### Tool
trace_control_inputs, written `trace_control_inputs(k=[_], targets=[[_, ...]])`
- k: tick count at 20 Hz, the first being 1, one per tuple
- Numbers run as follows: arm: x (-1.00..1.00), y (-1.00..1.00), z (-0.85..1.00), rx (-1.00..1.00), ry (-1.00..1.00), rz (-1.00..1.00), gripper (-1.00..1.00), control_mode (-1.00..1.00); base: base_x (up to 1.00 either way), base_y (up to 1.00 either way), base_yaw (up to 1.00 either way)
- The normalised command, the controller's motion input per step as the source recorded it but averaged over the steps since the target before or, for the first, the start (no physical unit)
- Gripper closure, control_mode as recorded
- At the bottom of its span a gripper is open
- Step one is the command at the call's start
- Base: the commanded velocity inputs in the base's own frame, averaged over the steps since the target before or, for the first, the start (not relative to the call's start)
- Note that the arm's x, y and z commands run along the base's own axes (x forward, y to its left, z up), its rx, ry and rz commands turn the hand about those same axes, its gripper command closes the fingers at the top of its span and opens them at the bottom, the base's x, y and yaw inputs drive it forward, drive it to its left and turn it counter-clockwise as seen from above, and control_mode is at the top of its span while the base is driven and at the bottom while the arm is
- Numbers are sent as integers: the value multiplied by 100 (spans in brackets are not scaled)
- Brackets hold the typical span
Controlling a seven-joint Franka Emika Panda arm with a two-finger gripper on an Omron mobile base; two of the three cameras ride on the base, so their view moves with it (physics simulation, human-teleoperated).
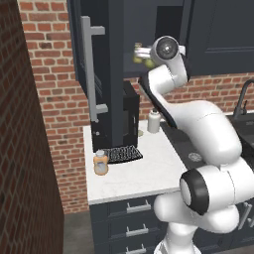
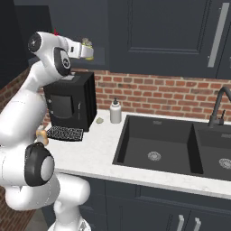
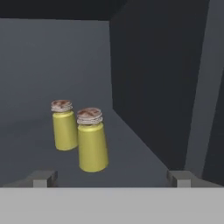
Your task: Put the shaker and condiment bottle from the counter next to their counterparts in the cabinet.
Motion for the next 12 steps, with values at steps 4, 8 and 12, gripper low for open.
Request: trace_control_inputs(k=[4, 8, 12], targets=[[-83, 0, 0, 0, -2, 3, -100, -100, 0, 0, 0], [-88, 0, 0, 0, -4, 5, -100, -100, 0, 0, 0], [-90, 0, 0, 0, -5, 7, -100, -100, 0, 0, 0]])
